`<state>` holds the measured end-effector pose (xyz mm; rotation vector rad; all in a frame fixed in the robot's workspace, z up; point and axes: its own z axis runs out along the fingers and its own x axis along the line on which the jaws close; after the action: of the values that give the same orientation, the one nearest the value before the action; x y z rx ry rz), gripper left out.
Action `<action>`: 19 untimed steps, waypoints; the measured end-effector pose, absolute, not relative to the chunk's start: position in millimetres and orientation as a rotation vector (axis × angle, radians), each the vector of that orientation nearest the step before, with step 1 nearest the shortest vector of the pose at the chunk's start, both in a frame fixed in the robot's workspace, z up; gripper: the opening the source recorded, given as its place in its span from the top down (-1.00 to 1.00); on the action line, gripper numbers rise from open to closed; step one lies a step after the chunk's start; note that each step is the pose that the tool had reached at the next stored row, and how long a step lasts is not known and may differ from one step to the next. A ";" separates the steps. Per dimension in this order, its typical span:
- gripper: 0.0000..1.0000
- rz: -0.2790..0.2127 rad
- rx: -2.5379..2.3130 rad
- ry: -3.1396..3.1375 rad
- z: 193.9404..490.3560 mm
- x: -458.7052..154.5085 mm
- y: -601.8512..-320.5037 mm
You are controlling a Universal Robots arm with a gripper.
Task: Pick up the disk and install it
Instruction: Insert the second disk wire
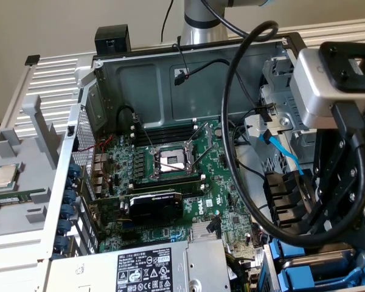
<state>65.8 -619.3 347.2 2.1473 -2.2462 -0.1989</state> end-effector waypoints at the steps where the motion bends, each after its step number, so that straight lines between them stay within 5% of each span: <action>1: 0.67 -0.199 2.147 -2.246 347.2 65.7 -619.3; 19: 0.67 -0.221 2.133 -2.237 346.6 68.0 -619.3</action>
<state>68.0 -619.3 346.6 2.1328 -2.2369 -0.2207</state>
